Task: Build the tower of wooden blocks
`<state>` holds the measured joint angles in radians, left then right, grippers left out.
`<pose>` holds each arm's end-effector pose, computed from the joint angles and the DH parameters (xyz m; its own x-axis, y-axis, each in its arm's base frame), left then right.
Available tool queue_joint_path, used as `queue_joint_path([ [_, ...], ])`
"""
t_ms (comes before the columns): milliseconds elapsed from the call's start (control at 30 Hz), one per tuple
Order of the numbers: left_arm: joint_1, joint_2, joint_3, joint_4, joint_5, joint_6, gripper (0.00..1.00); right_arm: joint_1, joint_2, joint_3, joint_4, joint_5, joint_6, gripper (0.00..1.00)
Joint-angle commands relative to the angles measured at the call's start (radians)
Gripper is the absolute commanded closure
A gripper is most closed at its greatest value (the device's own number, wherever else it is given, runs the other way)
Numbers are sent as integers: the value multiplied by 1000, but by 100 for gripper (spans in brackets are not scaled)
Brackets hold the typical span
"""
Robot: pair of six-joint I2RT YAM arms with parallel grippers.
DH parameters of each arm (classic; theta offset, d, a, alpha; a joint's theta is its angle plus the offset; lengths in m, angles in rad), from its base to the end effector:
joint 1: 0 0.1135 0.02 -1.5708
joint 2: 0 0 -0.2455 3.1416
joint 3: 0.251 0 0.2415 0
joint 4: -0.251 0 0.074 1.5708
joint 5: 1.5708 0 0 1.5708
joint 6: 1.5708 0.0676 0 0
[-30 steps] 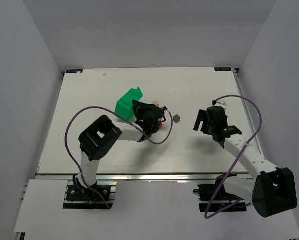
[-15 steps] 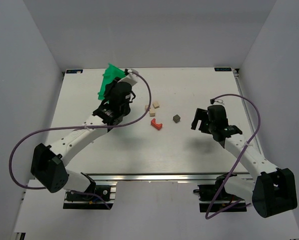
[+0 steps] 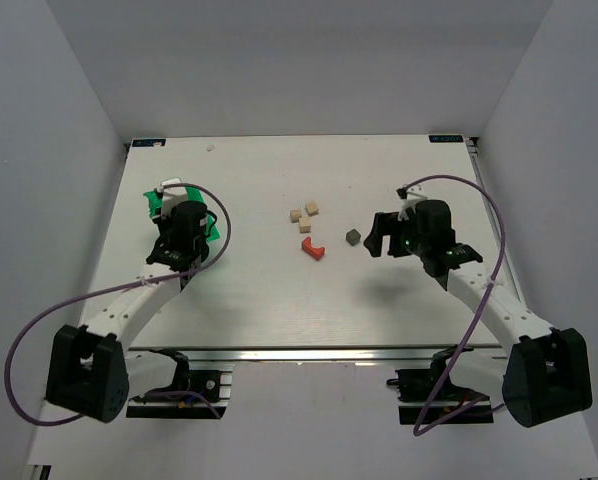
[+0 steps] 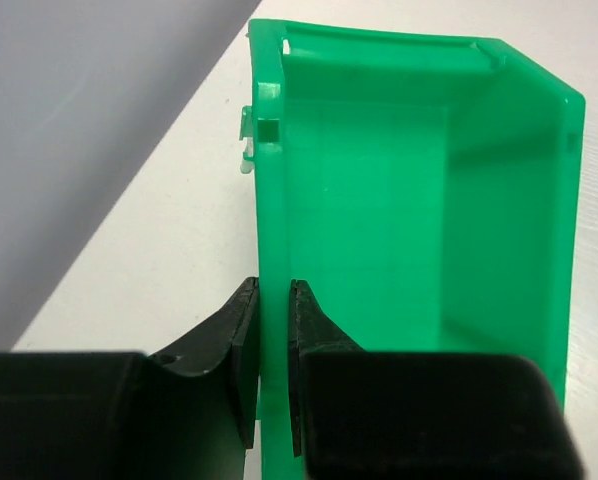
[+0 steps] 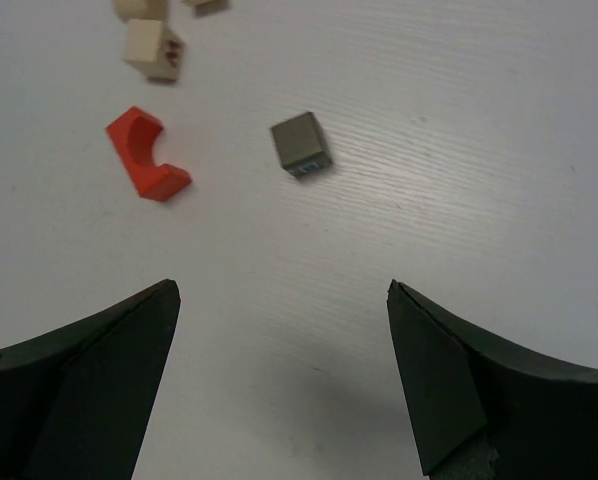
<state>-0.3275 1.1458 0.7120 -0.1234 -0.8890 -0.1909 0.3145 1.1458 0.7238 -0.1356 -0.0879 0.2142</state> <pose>0.2585 -0.0324 0.2316 -0.4117 0.0136 -0.9112 -0.5086 0.8263 0.2421 0.2613 0.0912 0.2213 -0.5723 0.0365 -0.8193 -0.2633 0.9379 0.2258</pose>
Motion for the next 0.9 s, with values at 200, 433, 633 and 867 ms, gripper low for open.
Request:
queue_joint_path([
  [200,246,215,66,180,205,-94,88,95,141,129,133,-257,-280,11],
  [433,312,316,127,130,294,-147,61,207,368,259,90,-136,-325,11],
  [633,315,240,99,105,309,-143,27,291,479,315,80,-33,-338,12],
  [867,288,147,152,-48,453,-196,2,362,578,335,113,63,-332,17],
])
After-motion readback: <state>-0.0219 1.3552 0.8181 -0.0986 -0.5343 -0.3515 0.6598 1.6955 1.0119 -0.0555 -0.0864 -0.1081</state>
